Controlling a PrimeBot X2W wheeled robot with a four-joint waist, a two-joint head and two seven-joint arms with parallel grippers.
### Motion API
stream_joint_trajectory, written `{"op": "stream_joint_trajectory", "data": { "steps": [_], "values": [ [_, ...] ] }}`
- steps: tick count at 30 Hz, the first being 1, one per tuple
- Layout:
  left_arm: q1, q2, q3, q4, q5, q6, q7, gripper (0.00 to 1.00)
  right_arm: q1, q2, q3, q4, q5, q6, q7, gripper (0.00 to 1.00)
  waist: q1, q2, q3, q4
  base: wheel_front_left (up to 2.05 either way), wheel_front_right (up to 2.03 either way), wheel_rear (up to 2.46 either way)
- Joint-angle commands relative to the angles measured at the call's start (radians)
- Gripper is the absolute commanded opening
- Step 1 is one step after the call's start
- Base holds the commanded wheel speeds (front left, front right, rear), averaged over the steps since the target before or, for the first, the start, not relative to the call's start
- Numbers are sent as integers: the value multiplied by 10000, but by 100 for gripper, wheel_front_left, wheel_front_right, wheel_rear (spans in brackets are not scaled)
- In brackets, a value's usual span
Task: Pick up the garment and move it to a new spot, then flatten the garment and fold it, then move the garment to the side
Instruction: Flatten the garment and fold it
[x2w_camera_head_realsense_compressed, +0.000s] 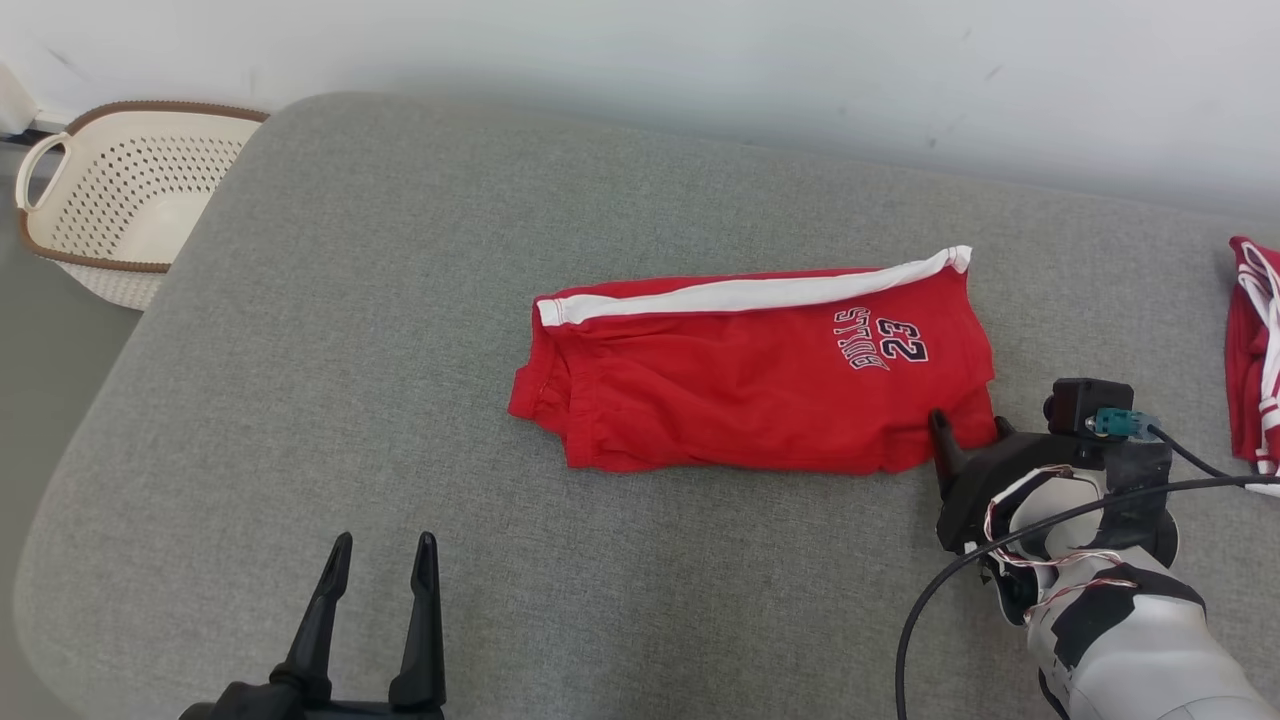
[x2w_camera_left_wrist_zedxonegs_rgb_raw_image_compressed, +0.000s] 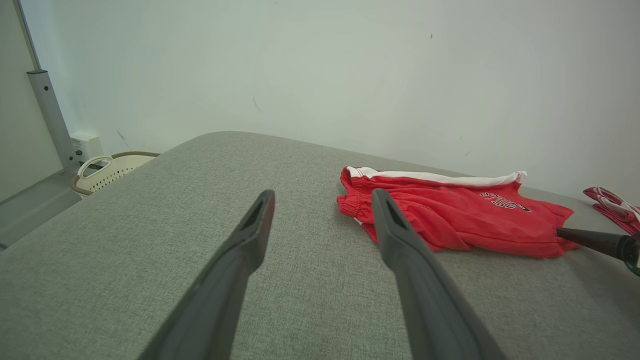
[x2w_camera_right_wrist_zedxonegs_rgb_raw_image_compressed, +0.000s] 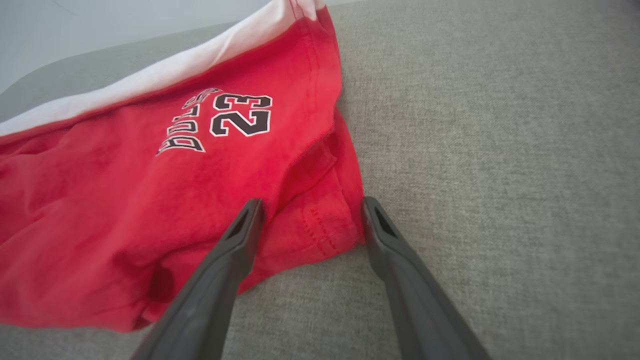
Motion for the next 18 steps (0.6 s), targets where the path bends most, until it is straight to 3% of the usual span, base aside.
{"op": "stream_joint_trajectory", "data": {
  "steps": [1,2,5,6,18],
  "values": [
    [66,-8,1,51,-31,23,-34,100,57,26,-22,31,15,0,74,100,0,0,-24,-27,0,0,0],
    [53,-6,-7,69,-43,26,-34,100,98,65,-15,59,17,0,195,95,0,0,-30,-33,0,0,0],
    [-19,-7,-52,95,-63,-10,-34,100,80,108,-59,104,43,0,262,4,0,0,2,-33,0,0,0],
    [-40,-8,-72,107,-66,-21,-34,100,58,103,-64,116,34,0,267,0,0,0,21,-26,0,0,0],
    [-78,-6,2,287,-52,-14,-34,100,239,180,-172,-30,250,0,-118,0,0,0,56,40,0,0,0]
  ]
}}
